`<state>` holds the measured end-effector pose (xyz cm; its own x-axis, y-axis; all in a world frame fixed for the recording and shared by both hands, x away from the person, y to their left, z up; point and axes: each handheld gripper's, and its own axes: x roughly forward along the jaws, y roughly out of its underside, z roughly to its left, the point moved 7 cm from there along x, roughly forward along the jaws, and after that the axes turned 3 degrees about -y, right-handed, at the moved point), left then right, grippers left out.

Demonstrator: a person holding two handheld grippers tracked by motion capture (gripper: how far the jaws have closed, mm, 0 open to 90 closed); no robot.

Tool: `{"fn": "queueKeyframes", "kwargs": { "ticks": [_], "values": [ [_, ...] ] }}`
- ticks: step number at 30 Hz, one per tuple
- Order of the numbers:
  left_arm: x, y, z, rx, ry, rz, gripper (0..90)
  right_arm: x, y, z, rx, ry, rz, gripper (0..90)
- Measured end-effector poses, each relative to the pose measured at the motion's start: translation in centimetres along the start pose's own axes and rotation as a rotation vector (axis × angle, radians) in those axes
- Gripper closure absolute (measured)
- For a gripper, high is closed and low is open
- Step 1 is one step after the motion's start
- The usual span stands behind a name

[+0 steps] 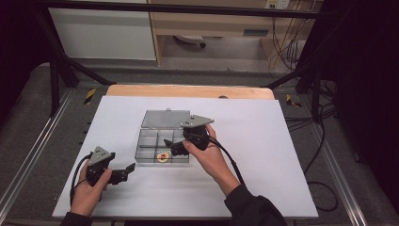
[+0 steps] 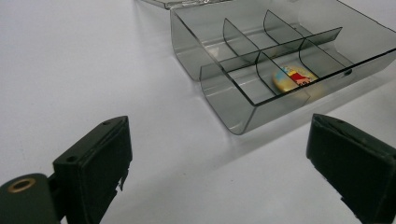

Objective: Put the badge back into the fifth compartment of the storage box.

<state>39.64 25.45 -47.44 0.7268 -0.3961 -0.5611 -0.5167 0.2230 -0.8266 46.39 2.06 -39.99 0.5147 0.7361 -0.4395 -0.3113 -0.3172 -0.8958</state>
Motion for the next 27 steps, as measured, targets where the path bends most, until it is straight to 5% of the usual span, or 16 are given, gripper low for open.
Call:
{"fn": "queueKeyframes", "kwargs": {
  "ticks": [27],
  "values": [
    [-0.2, -0.1, -0.1, -0.003, 0.013, -0.01, 7.2, -2.5, -0.7, -2.9, 0.058, 0.025, -0.059, 4.8]
  ]
}}
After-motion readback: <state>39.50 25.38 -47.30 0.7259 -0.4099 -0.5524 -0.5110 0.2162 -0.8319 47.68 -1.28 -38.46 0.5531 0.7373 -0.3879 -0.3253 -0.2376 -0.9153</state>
